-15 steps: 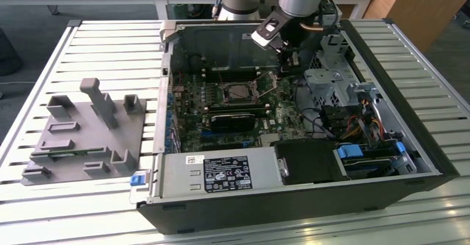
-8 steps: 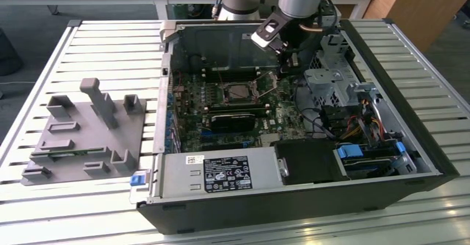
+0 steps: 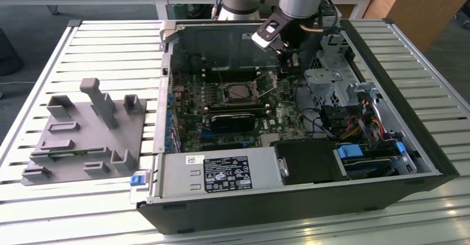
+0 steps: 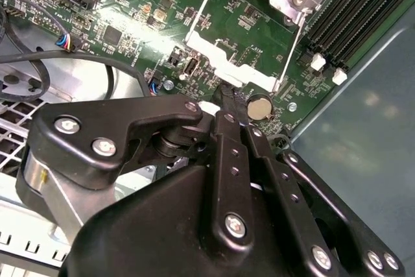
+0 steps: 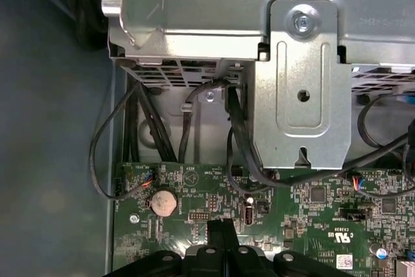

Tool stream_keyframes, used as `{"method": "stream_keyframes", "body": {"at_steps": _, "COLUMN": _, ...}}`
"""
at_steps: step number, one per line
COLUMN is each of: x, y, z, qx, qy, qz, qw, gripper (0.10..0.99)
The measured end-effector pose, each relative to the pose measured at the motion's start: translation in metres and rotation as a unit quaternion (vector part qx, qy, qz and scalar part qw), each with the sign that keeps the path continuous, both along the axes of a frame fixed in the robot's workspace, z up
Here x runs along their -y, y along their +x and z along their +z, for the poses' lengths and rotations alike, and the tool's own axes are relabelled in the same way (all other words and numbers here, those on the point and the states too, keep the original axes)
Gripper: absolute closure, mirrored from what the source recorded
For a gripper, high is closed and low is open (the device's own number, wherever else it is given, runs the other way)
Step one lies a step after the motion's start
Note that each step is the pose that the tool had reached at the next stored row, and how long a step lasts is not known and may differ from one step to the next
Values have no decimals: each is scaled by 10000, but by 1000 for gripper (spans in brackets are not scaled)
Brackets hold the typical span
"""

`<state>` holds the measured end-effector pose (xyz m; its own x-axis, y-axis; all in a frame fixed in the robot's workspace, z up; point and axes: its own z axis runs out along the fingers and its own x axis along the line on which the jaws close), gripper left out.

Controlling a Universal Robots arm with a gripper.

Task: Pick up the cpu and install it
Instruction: 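Close the cpu cover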

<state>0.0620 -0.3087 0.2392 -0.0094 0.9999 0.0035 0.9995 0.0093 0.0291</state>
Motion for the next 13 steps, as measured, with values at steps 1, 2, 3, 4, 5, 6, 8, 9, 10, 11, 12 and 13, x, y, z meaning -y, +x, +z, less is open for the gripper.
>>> {"method": "stream_keyframes", "body": {"at_steps": 1, "x": 1, "y": 0, "z": -1, "qx": -1, "qy": 0, "qz": 0, "qw": 10000, "gripper": 980}}
{"method": "stream_keyframes", "body": {"at_steps": 2, "x": 1, "y": 0, "z": -4, "qx": -3, "qy": 0, "qz": -1, "qw": 10000, "gripper": 980}}
{"method": "stream_keyframes", "body": {"at_steps": 3, "x": 0, "y": 0, "z": -8, "qx": -3, "qy": 1, "qz": -1, "qw": 10000, "gripper": 980}}
{"method": "stream_keyframes", "body": {"at_steps": 4, "x": 0, "y": 0, "z": -10, "qx": -4, "qy": 0, "qz": -1, "qw": 10000, "gripper": 980}}
{"method": "stream_keyframes", "body": {"at_steps": 5, "x": 0, "y": -2, "z": -12, "qx": -4, "qy": -1, "qz": 0, "qw": 10000, "gripper": 980}}
{"method": "stream_keyframes", "body": {"at_steps": 6, "x": 0, "y": -8, "z": -12, "qx": -4, "qy": -1, "qz": 0, "qw": 10000, "gripper": 980}}
{"method": "stream_keyframes", "body": {"at_steps": 8, "x": 0, "y": -27, "z": -13, "qx": -4, "qy": -1, "qz": 0, "qw": 10000, "gripper": 980}}
{"method": "stream_keyframes", "body": {"at_steps": 9, "x": 0, "y": -40, "z": -13, "qx": -4, "qy": 0, "qz": 0, "qw": 10000, "gripper": 980}}
{"method": "stream_keyframes", "body": {"at_steps": 10, "x": 0, "y": -54, "z": -13, "qx": -5, "qy": 0, "qz": 0, "qw": 10000, "gripper": 980}}
{"method": "stream_keyframes", "body": {"at_steps": 11, "x": 0, "y": -73, "z": -14, "qx": -5, "qy": 0, "qz": 0, "qw": 10000, "gripper": 980}}
{"method": "stream_keyframes", "body": {"at_steps": 12, "x": 0, "y": -95, "z": -13, "qx": -5, "qy": 0, "qz": 0, "qw": 10000, "gripper": 980}}
{"method": "stream_keyframes", "body": {"at_steps": 13, "x": 0, "y": -116, "z": -13, "qx": -5, "qy": 0, "qz": 0, "qw": 10000, "gripper": 980}}
